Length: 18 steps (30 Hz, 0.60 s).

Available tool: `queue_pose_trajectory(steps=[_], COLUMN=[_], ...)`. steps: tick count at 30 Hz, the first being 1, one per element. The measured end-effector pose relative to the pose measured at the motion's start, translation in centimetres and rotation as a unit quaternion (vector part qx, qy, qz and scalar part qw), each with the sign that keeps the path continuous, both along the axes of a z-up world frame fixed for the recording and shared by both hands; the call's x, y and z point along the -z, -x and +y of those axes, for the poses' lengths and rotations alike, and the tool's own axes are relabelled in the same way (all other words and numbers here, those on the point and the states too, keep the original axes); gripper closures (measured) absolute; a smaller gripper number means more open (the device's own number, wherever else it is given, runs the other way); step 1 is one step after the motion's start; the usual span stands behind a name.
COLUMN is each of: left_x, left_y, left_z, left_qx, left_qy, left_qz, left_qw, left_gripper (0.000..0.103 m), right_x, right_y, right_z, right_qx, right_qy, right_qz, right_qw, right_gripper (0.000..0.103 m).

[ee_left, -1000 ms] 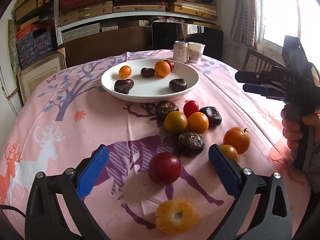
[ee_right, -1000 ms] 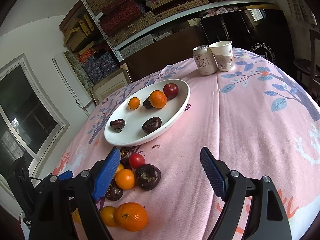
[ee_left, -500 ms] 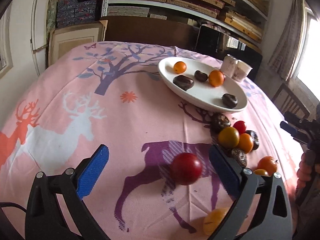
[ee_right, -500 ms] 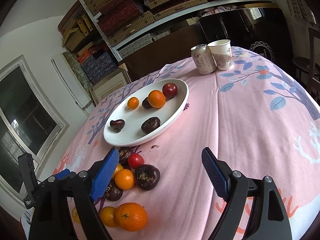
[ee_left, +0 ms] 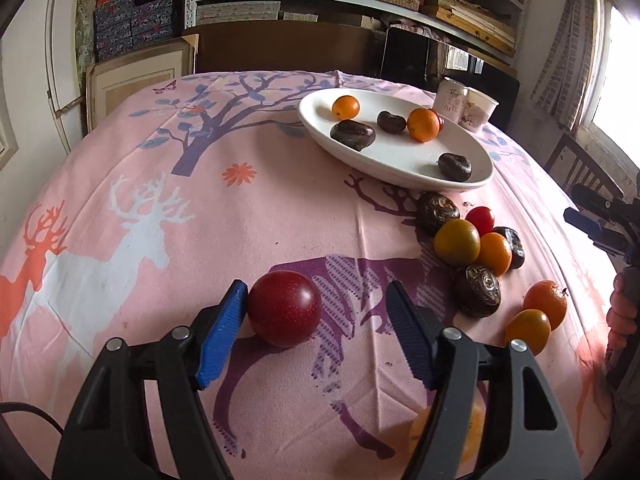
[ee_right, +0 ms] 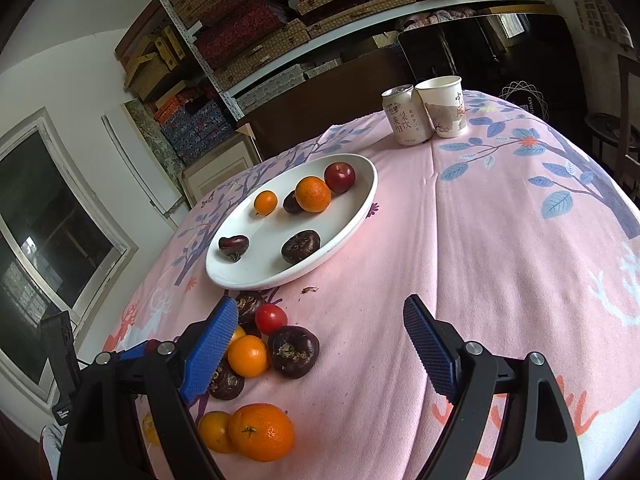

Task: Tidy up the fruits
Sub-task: 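Grasp a red plum with the left tool while the right tool grasps a dark purple fruit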

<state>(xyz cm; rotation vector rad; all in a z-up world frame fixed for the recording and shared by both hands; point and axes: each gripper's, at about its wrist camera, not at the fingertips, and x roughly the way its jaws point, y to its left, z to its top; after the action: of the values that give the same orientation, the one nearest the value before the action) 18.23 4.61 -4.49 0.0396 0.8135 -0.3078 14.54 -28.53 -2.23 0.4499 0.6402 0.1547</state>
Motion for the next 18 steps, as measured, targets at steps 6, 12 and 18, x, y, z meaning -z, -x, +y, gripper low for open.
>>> queue_pose_trajectory(steps=[6, 12, 18], left_x=[0.7, 0.8, 0.6], left_y=[-0.9, -0.9, -0.7], left_z=[1.2, 1.1, 0.5], left_qx=[-0.02, -0.01, 0.004], left_qy=[0.017, 0.029, 0.032], left_qz=[0.03, 0.028, 0.024], left_qw=[0.9992, 0.9991, 0.9992], left_gripper=[0.066, 0.066, 0.066], right_x=[0.3, 0.6, 1.4], right_y=[-0.2, -0.3, -0.8], right_z=[0.7, 1.8, 3.3], right_qx=[-0.013, -0.033, -0.066], right_qy=[0.01, 0.035, 0.058], right_qz=[0.009, 0.019, 0.041], right_qw=[1.0, 0.999, 0.995], right_gripper=[0.017, 0.017, 0.032])
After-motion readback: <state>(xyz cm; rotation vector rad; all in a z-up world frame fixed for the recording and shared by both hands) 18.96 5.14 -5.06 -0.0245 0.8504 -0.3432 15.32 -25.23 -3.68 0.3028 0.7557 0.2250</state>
